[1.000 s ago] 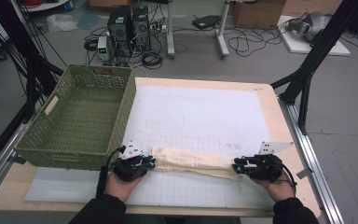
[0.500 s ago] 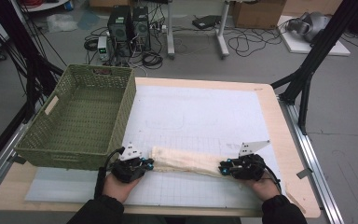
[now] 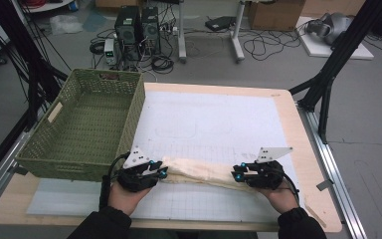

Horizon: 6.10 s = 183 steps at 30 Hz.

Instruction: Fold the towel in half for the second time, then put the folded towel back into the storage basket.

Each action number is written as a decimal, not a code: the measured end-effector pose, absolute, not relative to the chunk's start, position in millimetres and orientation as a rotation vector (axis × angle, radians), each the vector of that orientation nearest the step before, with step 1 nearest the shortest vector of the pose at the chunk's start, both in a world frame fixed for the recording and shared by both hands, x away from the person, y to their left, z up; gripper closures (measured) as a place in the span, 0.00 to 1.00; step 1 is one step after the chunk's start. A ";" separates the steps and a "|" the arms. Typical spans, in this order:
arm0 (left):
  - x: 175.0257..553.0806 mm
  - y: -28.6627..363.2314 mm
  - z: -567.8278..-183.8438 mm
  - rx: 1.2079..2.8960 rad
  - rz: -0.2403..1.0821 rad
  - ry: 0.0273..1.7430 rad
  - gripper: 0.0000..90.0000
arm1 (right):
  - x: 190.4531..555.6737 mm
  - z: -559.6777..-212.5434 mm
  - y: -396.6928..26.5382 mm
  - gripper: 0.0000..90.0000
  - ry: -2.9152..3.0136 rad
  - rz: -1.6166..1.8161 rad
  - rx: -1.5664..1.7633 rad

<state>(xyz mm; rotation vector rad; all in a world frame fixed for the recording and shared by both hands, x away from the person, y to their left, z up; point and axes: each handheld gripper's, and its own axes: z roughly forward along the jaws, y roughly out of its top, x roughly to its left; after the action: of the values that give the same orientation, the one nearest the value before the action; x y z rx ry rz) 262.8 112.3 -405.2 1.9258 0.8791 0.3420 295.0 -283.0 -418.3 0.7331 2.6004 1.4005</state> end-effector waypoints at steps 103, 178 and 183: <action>284.5 106.6 -438.7 2.086 0.365 0.804 0.69 | 281.9 -436.8 -315.8 0.56 2.605 1.241 0.690; 283.3 111.9 -445.0 2.088 0.258 0.907 0.73 | 289.2 -444.6 -324.0 0.53 2.539 1.143 1.016; 278.8 108.4 -444.6 2.083 0.280 0.898 0.89 | 288.8 -444.6 -322.5 0.78 2.578 1.178 0.999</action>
<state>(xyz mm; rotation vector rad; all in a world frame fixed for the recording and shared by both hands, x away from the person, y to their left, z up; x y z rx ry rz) 278.8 108.4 -444.6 2.0831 0.8984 0.2797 288.8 -322.5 -444.6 0.9988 2.5778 1.1783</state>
